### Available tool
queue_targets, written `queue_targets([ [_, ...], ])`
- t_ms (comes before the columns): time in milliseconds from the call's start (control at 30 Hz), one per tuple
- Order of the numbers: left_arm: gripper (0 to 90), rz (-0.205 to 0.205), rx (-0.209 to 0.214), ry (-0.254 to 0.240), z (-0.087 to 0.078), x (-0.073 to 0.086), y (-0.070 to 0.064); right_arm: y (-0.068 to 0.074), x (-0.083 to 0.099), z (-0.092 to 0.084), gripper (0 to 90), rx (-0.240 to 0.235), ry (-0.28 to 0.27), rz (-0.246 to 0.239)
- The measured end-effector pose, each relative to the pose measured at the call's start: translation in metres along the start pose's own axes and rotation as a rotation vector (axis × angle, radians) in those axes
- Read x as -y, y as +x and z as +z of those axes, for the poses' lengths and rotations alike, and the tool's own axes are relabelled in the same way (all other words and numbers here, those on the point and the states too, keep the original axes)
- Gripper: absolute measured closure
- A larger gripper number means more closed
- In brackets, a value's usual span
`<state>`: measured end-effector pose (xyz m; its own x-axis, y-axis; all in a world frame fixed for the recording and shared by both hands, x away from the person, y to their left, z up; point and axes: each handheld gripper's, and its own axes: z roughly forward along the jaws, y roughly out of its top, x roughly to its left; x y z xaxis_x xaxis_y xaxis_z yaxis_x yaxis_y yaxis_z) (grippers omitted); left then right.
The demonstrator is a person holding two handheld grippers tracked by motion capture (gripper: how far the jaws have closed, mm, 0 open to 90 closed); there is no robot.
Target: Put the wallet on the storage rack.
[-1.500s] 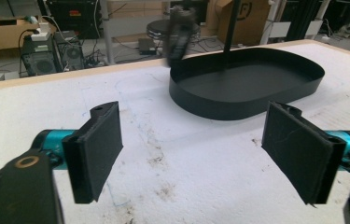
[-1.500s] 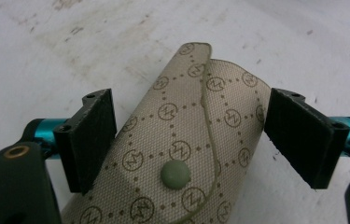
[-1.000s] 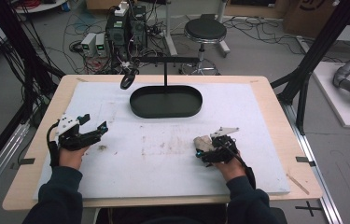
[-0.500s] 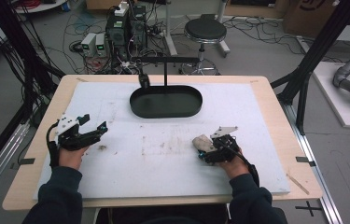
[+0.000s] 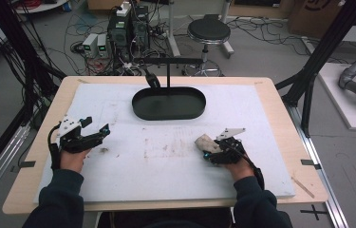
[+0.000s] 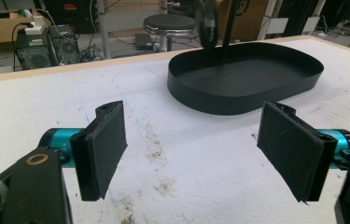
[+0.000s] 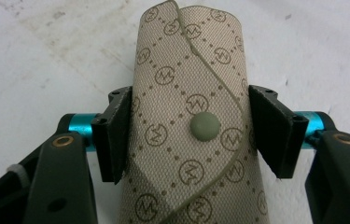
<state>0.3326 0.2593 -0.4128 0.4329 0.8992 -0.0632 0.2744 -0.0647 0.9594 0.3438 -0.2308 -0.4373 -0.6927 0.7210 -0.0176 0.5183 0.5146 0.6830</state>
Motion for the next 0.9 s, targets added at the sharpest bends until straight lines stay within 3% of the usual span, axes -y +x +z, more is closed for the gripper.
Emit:
queue_targets([
  [233, 23.6, -0.003, 0.006, 0.001, 0.000, 0.001, 0.001, -0.004, -0.013, -0.006, 36.8, 0.033, -0.093, -0.050],
  [367, 23.6, 0.000, 0.013, 0.003, 0.001, 0.001, 0.001, -0.012, -0.029, -0.004, 36.8, 0.034, -0.109, -0.049],
  [533, 23.3, -0.001, 0.018, 0.005, 0.001, 0.001, 0.001, -0.016, -0.058, -0.001, 36.8, 0.033, -0.129, -0.081],
  [667, 23.2, -0.001, 0.016, 0.000, 0.001, 0.001, 0.001, -0.022, -0.080, 0.005, 36.8, 0.021, -0.151, -0.073],
  [900, 23.2, 0.002, 0.021, 0.003, 0.000, 0.001, 0.001, -0.029, -0.109, 0.018, 36.8, 0.051, -0.169, -0.083],
])
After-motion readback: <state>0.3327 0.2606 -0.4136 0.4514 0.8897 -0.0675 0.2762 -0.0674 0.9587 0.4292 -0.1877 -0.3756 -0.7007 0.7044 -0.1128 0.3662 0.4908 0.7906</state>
